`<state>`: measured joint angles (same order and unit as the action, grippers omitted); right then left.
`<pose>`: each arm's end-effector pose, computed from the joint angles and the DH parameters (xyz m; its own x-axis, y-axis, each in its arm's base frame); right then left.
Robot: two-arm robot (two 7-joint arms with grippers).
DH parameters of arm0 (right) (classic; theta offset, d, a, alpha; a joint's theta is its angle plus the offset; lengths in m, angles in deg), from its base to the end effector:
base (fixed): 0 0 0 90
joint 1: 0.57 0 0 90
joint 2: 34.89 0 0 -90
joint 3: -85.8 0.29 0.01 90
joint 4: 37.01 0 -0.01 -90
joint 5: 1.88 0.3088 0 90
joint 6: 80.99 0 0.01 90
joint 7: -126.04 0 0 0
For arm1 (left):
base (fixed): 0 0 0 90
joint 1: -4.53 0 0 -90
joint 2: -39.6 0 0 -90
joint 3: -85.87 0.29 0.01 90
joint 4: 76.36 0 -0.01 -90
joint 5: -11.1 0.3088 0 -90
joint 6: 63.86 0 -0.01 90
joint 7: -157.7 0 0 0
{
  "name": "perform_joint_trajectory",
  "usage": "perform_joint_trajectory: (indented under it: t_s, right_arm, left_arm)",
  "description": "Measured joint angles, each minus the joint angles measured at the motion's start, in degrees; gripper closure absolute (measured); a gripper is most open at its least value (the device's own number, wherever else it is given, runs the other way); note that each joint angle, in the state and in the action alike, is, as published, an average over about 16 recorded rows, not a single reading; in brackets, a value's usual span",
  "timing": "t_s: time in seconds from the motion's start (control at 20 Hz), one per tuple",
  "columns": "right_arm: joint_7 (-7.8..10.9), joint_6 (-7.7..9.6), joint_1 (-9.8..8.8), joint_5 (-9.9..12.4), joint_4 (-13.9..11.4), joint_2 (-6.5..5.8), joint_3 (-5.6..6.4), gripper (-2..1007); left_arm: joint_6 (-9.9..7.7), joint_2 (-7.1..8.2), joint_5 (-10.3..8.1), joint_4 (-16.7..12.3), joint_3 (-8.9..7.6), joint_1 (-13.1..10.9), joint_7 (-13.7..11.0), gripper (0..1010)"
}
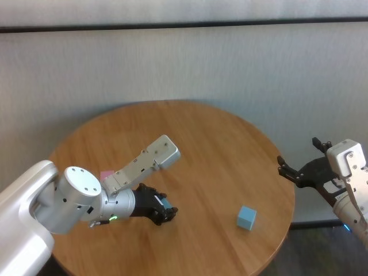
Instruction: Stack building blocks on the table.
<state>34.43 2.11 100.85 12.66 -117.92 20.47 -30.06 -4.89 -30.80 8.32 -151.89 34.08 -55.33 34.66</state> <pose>0.3580 -0.0826 -0.3023 0.2925 -0.8802 0.3737 0.9552 0.2875 -0.0704 0.4272 -0.0541 -0.2455 0.8256 0.5364 0.1750 -0.5086 0.5731 0.6426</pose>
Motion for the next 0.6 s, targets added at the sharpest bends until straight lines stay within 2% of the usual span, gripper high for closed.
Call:
perform_joint_trajectory:
  t_s: [0.35, 0.6]
  right_arm:
    - [0.00, 0.00, 0.00, 0.0, 0.0, 0.00, 0.00, 1]
    - [0.00, 0.00, 0.00, 0.0, 0.0, 0.00, 0.00, 0]
  left_arm:
    - [-0.20, 0.18, -0.12, -0.7, -0.34, -0.3, 0.5, 349]
    - [0.03, 0.60, -0.56, -3.4, -2.47, -1.5, 2.4, 192]
